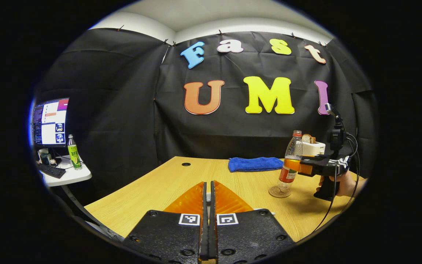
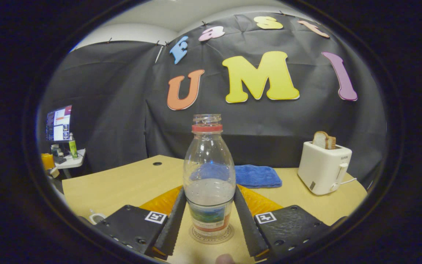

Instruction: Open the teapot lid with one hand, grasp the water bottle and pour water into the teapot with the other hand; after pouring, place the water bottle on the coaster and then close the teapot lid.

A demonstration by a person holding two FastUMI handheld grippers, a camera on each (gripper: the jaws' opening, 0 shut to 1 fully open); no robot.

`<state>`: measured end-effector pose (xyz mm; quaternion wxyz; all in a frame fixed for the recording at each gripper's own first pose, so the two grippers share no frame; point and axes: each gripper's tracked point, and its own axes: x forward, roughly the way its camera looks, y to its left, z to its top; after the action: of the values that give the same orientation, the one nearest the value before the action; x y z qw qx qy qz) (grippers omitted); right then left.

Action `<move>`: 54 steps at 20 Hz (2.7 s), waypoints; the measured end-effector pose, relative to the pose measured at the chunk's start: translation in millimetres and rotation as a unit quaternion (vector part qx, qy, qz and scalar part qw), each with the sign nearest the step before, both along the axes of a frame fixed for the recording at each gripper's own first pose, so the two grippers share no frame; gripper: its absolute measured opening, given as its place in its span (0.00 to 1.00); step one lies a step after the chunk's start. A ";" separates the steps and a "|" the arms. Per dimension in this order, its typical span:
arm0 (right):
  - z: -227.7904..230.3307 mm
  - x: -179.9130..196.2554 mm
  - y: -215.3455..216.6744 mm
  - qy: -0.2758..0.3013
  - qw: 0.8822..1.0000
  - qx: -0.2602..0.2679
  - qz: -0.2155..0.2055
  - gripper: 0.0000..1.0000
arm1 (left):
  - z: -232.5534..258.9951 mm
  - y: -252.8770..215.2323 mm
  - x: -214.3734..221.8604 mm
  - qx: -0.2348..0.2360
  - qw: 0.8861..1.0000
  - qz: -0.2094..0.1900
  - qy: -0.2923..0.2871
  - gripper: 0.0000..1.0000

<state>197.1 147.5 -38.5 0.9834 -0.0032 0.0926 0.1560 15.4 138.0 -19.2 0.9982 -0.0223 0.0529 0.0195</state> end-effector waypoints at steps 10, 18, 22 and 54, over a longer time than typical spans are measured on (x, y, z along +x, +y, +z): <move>-22.1 13.3 1.9 0.010 1.000 -0.011 -0.010 0.77 | -3.5 3.1 0.3 0.000 1.000 0.003 0.005 0.03; -30.9 12.6 3.5 0.017 1.000 -0.024 -0.008 0.88 | -4.9 3.2 0.8 -0.004 1.000 0.004 0.008 0.03; -29.1 -0.2 2.6 0.023 0.999 -0.022 -0.006 0.95 | -2.7 1.8 1.1 -0.005 1.000 -0.001 0.003 0.03; -25.4 -165.0 -164.0 -0.010 0.992 0.023 -0.125 0.92 | -76.8 -105.2 41.2 -0.034 0.995 -0.085 0.041 0.03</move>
<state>32.2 -16.5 -63.9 0.9959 0.0296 0.0788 0.0336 56.7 32.8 -96.1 0.9919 -0.0507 0.0956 -0.0662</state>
